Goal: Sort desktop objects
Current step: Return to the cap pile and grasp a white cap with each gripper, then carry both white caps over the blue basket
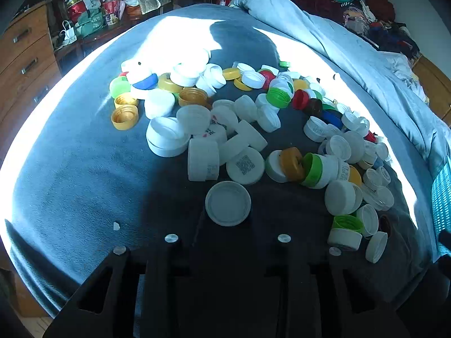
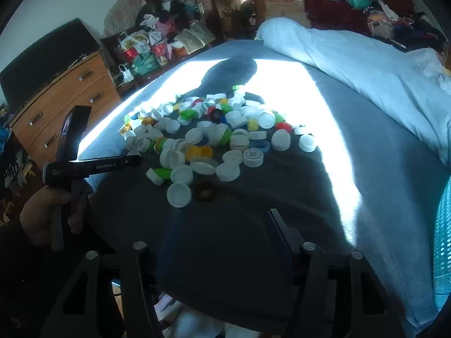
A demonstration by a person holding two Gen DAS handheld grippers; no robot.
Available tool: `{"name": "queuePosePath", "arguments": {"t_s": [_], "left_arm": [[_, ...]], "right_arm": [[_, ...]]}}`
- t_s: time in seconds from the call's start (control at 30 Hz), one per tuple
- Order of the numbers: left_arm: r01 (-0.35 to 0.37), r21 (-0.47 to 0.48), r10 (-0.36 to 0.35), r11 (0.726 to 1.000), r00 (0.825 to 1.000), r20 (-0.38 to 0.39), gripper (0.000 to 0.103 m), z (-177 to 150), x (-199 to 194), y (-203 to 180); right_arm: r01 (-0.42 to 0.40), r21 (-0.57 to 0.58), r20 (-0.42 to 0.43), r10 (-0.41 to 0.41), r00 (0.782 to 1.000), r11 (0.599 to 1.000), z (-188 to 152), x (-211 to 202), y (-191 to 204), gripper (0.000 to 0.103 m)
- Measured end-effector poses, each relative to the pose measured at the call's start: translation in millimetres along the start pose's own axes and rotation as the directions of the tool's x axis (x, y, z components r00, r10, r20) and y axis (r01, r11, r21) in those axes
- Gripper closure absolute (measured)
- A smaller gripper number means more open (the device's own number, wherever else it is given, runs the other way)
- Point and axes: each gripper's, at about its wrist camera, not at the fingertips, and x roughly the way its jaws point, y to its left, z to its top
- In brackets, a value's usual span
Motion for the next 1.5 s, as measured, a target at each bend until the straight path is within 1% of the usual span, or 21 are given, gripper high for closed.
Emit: {"name": "queuePosePath", "arguments": {"t_s": [0.07, 0.2, 0.33, 0.37, 0.43, 0.5, 0.57, 0.67, 0.83, 0.9, 0.97, 1.07, 1.2, 1.3, 1.5], "left_arm": [[0.011, 0.017, -0.011, 1.0, 1.0, 0.024, 0.077, -1, -5, -4], [0.013, 0.063, -0.017, 0.998, 0.999, 0.051, 0.077, -5, -13, -13], [0.015, 0.067, -0.019, 0.998, 0.998, 0.054, 0.077, -4, -14, -12], [0.019, 0.063, -0.022, 0.998, 0.998, 0.054, 0.077, -4, -14, -11], [0.029, 0.052, -0.032, 0.998, 0.998, 0.055, 0.077, -4, -14, -8], [0.038, 0.043, -0.041, 0.998, 0.998, 0.05, 0.077, -4, -13, -6], [0.045, 0.039, -0.046, 0.998, 0.998, 0.046, 0.077, -3, -11, -6], [0.052, 0.048, -0.055, 0.997, 0.997, 0.051, 0.077, -4, -13, -8], [0.051, 0.057, -0.054, 0.997, 0.997, 0.06, 0.077, -4, -18, -10], [0.022, 0.081, -0.028, 0.996, 0.997, 0.073, 0.077, -4, -23, -15], [-0.016, 0.107, 0.009, 0.994, 0.998, 0.062, 0.077, -3, -25, -24], [-0.046, 0.149, 0.036, 0.988, 0.997, 0.067, 0.077, -2, -34, -41], [-0.04, 0.202, 0.021, 0.979, 0.995, 0.096, 0.077, 7, -53, -72], [-0.018, 0.243, -0.012, 0.97, 0.993, 0.121, 0.077, 16, -66, -102], [0.024, 0.344, -0.078, 0.939, 0.986, 0.145, 0.077, 29, -82, -168]], "right_arm": [[-0.012, -0.017, -0.02, 0.011, 1.0, 1.0, -1, 13, 9, 0.046], [-0.039, -0.03, -0.062, 0.037, 0.997, 0.999, 3, 48, 23, 0.047], [-0.087, 0.017, -0.11, 0.088, 0.99, 0.996, 10, 78, 29, 0.047], [-0.09, 0.036, -0.128, 0.094, 0.987, 0.995, 11, 85, 30, 0.05], [-0.075, 0.049, -0.153, 0.082, 0.985, 0.996, 13, 96, 31, 0.054], [-0.056, 0.037, -0.149, 0.061, 0.987, 0.998, 16, 100, 33, 0.056], [-0.03, 0.02, -0.145, 0.032, 0.989, 0.999, 20, 104, 35, 0.067], [-0.017, -0.001, -0.137, 0.017, 0.99, 1.0, 24, 103, 38, 0.068], [-0.01, -0.039, -0.097, 0.006, 0.995, 0.999, 25, 82, 45, 0.068], [0.005, -0.068, -0.072, -0.01, 0.997, 0.998, 27, 69, 48, 0.068], [0.021, -0.083, -0.044, -0.025, 0.999, 0.996, 31, 55, 47, 0.068], [0.048, -0.075, 0.005, -0.047, 0.999, 0.996, 39, 35, 39, 0.068], [0.091, -0.056, 0.076, -0.087, 0.993, 0.994, 51, 3, 24, 0.068], [0.133, -0.046, 0.126, -0.127, 0.984, 0.99, 57, -23, 11, 0.068], [0.226, 0.015, 0.21, -0.224, 0.952, 0.974, 64, -74, -28, 0.068]]}}
